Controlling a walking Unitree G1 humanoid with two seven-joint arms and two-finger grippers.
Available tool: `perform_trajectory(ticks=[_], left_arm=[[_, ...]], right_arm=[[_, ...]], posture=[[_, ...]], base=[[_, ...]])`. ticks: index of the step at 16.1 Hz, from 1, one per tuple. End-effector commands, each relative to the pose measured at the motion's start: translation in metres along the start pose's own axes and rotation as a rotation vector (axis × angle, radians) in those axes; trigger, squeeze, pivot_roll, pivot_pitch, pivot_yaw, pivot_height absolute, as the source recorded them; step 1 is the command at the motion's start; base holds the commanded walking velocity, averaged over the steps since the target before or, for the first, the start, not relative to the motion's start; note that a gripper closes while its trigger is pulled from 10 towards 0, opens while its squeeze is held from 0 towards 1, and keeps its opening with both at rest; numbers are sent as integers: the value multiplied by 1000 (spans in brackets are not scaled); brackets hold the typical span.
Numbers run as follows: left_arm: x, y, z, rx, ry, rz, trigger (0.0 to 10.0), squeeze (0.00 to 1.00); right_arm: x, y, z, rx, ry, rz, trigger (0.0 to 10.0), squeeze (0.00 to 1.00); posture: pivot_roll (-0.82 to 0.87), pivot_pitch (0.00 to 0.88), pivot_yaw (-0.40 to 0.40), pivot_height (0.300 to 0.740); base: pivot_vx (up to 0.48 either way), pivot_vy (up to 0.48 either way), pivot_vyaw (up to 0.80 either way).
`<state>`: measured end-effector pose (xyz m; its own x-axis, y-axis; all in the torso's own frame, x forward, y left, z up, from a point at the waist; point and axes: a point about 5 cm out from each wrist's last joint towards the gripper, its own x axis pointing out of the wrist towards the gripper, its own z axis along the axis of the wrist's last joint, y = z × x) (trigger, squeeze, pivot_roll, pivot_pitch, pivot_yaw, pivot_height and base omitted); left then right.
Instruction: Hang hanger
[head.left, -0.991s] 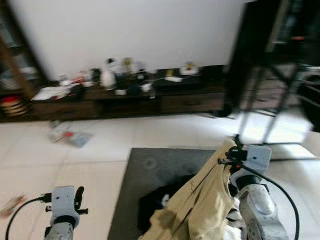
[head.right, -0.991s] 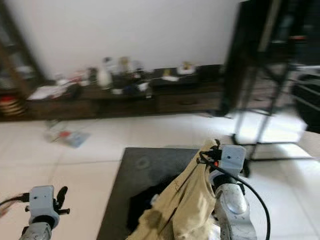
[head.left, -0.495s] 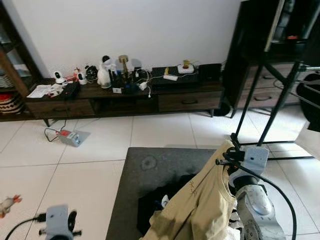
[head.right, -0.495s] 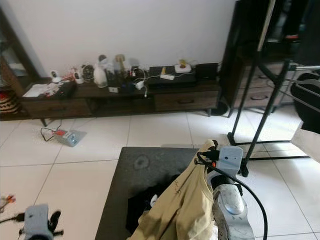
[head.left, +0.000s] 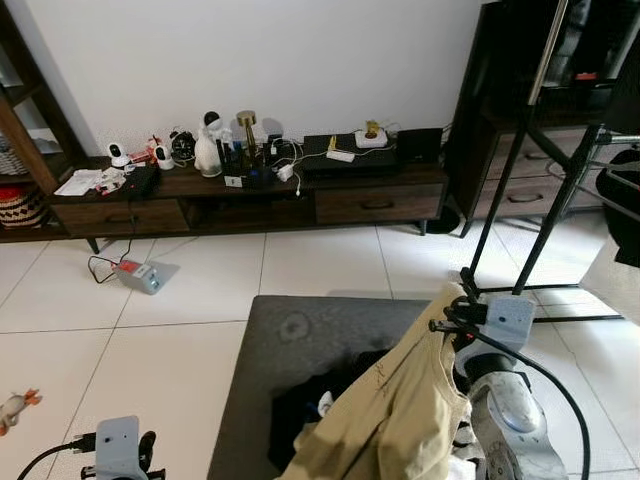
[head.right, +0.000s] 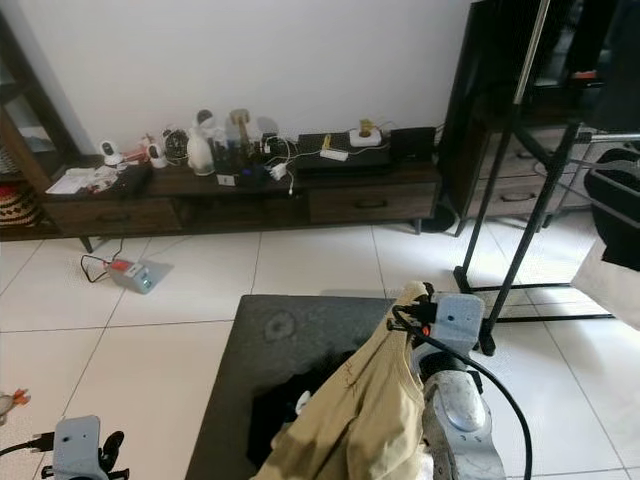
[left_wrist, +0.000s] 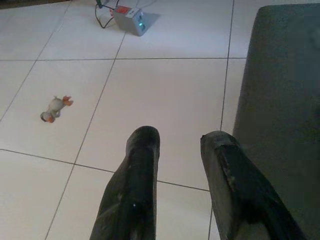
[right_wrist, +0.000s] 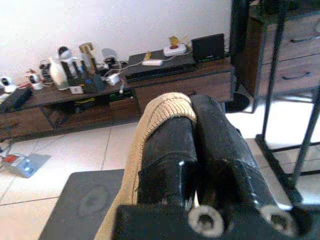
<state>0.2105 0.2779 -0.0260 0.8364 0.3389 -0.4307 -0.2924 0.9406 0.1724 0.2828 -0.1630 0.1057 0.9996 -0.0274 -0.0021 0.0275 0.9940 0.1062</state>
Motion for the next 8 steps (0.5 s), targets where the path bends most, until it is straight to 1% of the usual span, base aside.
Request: perform_trajectory(ticks=[1, 2, 4, 8], left_arm=[[-1, 5, -3, 15, 13, 12, 10000, 0], [-2, 6, -4, 19, 16, 13, 10000, 0], [-2, 6, -5, 20, 18, 15, 10000, 0], [-2, 6, -5, 23, 14, 17, 10000, 0]], right_arm=[[0, 1, 1, 1, -4, -7, 10000, 0], [-1, 1, -1, -3, 4, -3, 10000, 0], [-2, 0, -2, -4, 3, 0, 10000, 0], [-2, 4, -3, -5, 8, 15, 10000, 0]], posture=[[53, 79, 58, 740], [52, 77, 58, 740], [54, 74, 58, 740], [56, 72, 57, 740]], base=[[0, -259, -419], [0, -262, -681], [0, -266, -400], [0, -275, 0]])
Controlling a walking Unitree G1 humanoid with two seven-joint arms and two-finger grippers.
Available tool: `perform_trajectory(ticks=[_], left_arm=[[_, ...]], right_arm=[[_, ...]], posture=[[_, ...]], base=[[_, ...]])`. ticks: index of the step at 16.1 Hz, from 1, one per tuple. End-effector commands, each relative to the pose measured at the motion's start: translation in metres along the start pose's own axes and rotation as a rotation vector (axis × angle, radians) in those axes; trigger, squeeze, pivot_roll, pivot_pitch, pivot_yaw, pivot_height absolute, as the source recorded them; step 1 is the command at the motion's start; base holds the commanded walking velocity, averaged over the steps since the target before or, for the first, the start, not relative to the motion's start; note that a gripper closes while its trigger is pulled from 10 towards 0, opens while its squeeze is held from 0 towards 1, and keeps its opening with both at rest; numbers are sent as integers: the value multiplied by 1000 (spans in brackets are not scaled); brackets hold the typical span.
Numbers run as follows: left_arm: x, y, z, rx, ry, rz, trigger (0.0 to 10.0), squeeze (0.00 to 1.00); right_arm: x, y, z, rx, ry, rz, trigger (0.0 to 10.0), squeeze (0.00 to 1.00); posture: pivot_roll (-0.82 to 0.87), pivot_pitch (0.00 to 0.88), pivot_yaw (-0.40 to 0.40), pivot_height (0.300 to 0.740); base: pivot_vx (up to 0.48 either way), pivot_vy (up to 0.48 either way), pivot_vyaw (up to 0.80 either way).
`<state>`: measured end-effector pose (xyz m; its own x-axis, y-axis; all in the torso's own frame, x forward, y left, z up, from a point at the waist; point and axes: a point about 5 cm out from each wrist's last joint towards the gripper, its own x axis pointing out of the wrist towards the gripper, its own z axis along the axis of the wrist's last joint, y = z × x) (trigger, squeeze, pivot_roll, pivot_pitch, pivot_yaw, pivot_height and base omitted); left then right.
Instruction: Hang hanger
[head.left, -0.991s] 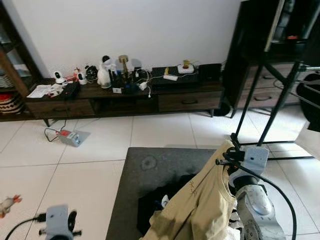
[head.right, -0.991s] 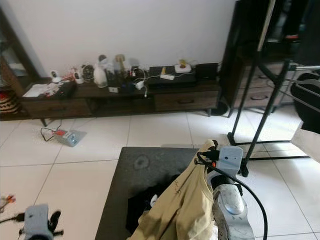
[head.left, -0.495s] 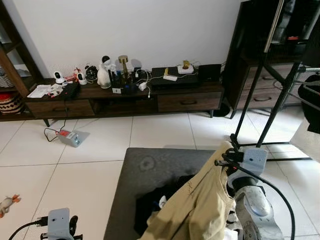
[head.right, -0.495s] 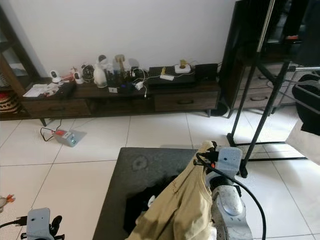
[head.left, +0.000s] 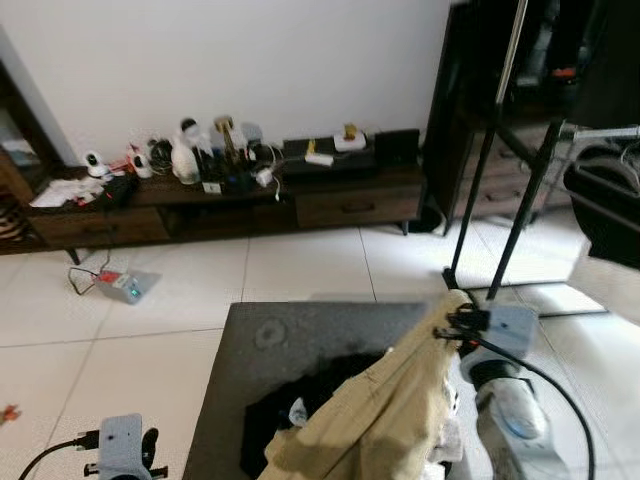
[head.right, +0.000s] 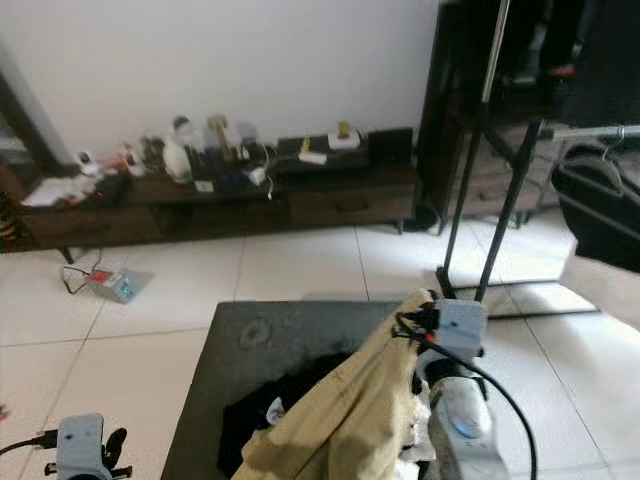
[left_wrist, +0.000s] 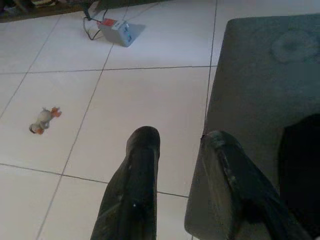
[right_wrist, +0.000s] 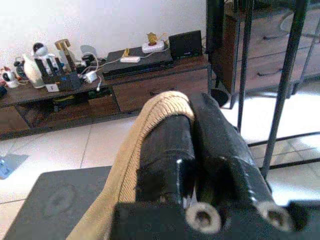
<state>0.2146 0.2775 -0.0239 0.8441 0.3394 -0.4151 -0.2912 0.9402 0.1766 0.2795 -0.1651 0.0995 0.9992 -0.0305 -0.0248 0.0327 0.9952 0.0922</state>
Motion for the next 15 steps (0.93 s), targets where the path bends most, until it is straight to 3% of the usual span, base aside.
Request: perform_trajectory(ticks=[1, 4, 12, 15], left_arm=[[-4, 7, -9, 18, 31, 16, 10000, 0], [-4, 5, -9, 10, 26, 13, 10000, 0], [-5, 4, -10, 8, 28, 13, 10000, 0], [-5, 4, -10, 9, 27, 11, 10000, 0]], right_arm=[[1, 7, 3, 9, -12, 23, 10000, 0], [0, 15, 3, -52, -11, 124, 10000, 0], [-2, 11, 1, -40, -4, 98, 10000, 0], [2, 14, 28, 19, -135, 124, 10000, 0]], posture=[[54, 72, 56, 740], [51, 74, 53, 740], [46, 85, 53, 740], [42, 88, 55, 740]], base=[[0, -292, 0], [0, -291, 0], [0, -295, 82], [0, -384, 0]])
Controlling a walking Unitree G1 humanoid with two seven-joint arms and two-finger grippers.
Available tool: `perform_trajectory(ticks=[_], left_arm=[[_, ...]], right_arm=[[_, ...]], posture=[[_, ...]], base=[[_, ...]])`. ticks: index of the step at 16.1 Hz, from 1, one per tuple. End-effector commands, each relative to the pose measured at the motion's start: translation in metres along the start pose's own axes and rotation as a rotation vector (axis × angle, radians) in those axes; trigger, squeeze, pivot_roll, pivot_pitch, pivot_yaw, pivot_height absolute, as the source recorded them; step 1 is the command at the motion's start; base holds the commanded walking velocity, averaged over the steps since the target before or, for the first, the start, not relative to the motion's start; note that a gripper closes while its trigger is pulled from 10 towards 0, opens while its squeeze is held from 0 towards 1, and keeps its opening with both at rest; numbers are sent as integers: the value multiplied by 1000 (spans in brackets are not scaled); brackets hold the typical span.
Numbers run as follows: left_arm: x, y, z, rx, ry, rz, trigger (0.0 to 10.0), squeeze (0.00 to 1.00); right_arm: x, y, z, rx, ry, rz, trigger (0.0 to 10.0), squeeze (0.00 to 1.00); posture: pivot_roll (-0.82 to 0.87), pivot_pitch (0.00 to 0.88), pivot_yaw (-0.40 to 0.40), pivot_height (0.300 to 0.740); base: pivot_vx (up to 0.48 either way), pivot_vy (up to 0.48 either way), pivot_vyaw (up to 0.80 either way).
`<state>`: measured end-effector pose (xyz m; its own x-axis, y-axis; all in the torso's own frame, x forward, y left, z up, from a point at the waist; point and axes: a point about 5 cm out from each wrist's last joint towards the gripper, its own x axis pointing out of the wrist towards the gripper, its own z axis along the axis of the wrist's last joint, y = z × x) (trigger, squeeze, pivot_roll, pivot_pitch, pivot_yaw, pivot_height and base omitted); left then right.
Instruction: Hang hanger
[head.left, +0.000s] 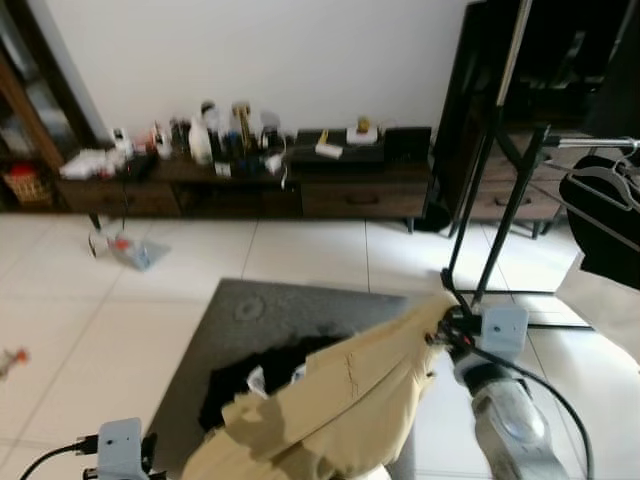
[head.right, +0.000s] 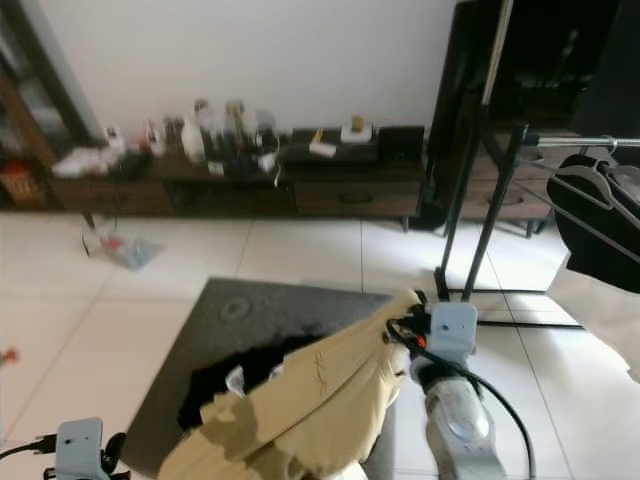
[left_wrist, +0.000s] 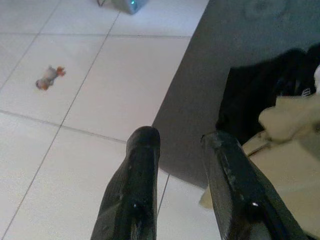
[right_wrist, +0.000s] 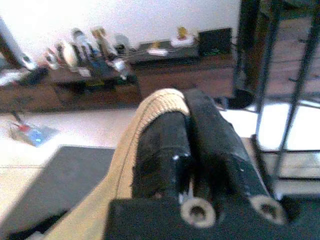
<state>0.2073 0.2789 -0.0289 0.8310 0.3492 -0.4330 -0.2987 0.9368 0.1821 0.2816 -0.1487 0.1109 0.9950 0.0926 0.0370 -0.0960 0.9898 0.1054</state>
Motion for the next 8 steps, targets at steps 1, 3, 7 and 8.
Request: perform_trajectory(ticks=[1, 3, 7, 8], left_arm=[[-2, 2, -3, 8, 5, 1, 10000, 0], [-2, 1, -3, 8, 6, -2, 10000, 0], [-2, 0, -4, 10, 7, -4, 10000, 0], [-2, 1, -4, 12, 8, -3, 10000, 0]], right_arm=[[3, -3, 25, 2, -121, -1, 10000, 0], [5, -3, 38, 31, -183, 2, 10000, 0], [8, -5, 67, 105, -311, 8, 10000, 0], [9, -9, 83, 108, -370, 1, 10000, 0]], posture=[[43, 88, 55, 740], [46, 88, 55, 740], [47, 90, 58, 740], [48, 89, 59, 740]], base=[[0, -394, 0], [0, -392, 0], [0, -394, 0], [0, -394, 0]])
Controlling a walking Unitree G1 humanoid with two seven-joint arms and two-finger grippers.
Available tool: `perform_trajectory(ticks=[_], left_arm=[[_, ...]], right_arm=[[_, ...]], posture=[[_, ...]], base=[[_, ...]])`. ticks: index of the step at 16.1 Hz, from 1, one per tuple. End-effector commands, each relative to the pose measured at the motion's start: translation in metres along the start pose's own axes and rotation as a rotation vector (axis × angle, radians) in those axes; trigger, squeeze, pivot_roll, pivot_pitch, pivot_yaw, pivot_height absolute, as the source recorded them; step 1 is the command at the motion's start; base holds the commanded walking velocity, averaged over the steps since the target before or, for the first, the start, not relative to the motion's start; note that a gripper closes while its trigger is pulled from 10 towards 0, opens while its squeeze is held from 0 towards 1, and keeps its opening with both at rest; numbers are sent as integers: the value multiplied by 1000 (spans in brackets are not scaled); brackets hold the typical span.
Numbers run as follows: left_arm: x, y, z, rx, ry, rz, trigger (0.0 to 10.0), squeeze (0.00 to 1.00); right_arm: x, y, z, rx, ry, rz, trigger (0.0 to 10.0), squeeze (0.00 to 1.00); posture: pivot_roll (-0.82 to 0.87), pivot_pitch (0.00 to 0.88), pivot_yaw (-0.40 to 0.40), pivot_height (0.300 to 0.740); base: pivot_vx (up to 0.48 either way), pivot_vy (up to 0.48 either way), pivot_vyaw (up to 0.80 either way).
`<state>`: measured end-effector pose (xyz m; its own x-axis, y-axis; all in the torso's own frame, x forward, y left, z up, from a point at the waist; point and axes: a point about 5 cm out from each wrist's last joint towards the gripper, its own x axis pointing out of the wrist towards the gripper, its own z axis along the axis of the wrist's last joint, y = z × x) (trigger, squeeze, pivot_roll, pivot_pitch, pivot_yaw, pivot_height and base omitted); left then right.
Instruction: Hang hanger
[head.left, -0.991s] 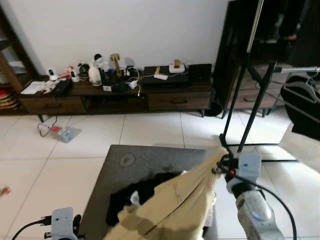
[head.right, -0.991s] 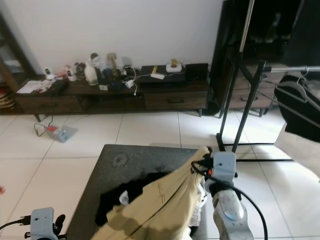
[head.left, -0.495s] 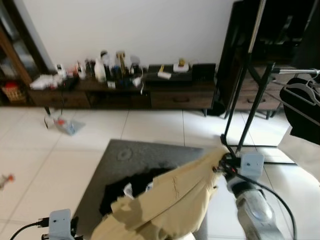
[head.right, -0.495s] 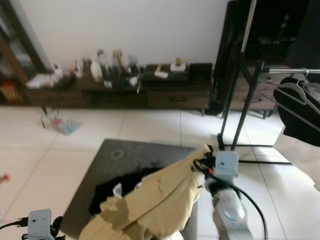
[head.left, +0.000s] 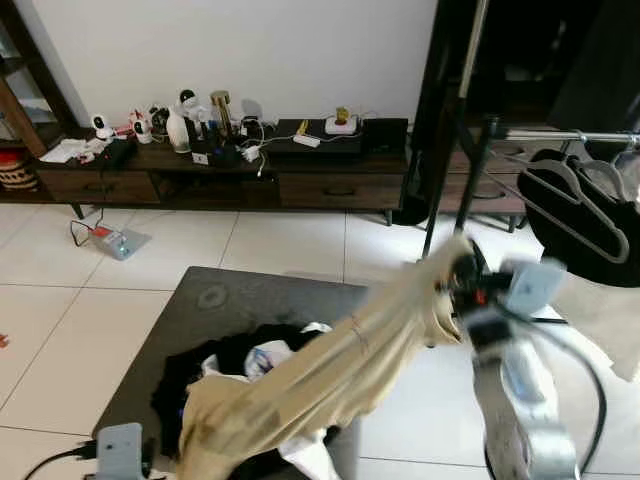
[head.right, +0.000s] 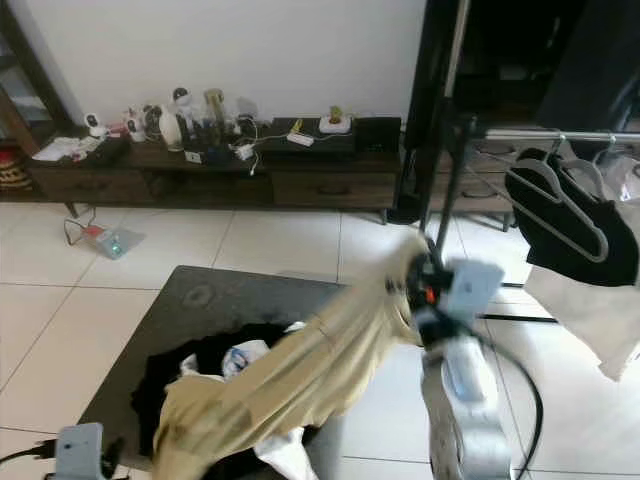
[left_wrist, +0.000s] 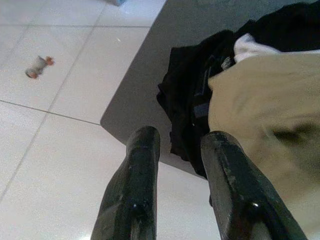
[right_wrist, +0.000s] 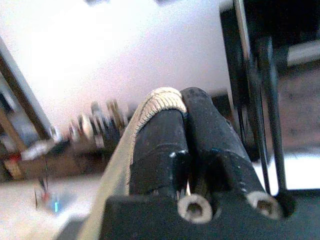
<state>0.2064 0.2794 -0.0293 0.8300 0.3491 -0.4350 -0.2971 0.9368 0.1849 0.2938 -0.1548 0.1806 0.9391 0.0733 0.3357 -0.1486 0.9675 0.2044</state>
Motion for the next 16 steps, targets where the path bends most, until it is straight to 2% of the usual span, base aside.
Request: perform_trajectory(ticks=[1, 4, 6, 8, 10, 11, 12, 15, 16], left_arm=[[-2, 0, -3, 9, 6, -3, 10000, 0], [-2, -1, -3, 8, 6, -6, 10000, 0], [-2, -5, -3, 8, 7, -15, 10000, 0], [-2, -7, -4, 6, 9, -23, 10000, 0], [-2, -8, -4, 7, 9, -26, 10000, 0], [-2, -9, -3, 7, 8, -27, 10000, 0], [-1, -11, -3, 5, 5, -33, 10000, 0], [0, -15, 0, -1, -5, -45, 10000, 0], [2, -24, 7, -9, -36, -71, 10000, 0]], right_arm=[[2, -11, 24, -16, -103, -33, 10000, 0], [6, -25, 41, -18, -171, -95, 10000, 0], [1, -43, 36, -50, -146, -186, 10000, 0], [-9, -58, 17, -70, -63, -267, 10000, 0], [-17, -65, -2, -77, 14, -295, 10000, 0], [-20, -67, -11, -79, 48, -305, 10000, 0], [-30, -70, -31, -73, 130, -325, 10000, 0], [-40, -74, -50, -60, 200, -341, 10000, 0], [-52, -78, -74, -88, 302, -336, 10000, 0]], posture=[[47, 89, 59, 740], [43, 84, 59, 740], [42, 77, 58, 740], [39, 72, 56, 740], [36, 65, 55, 740], [37, 64, 56, 740], [38, 55, 55, 740], [34, 50, 55, 740], [22, 34, 50, 740]], base=[[0, -394, 0], [0, -394, 0], [0, -394, 0], [0, -394, 0], [0, -394, 0], [0, -394, 0], [0, -401, 0], [0, -400, 0], [0, -409, 0]])
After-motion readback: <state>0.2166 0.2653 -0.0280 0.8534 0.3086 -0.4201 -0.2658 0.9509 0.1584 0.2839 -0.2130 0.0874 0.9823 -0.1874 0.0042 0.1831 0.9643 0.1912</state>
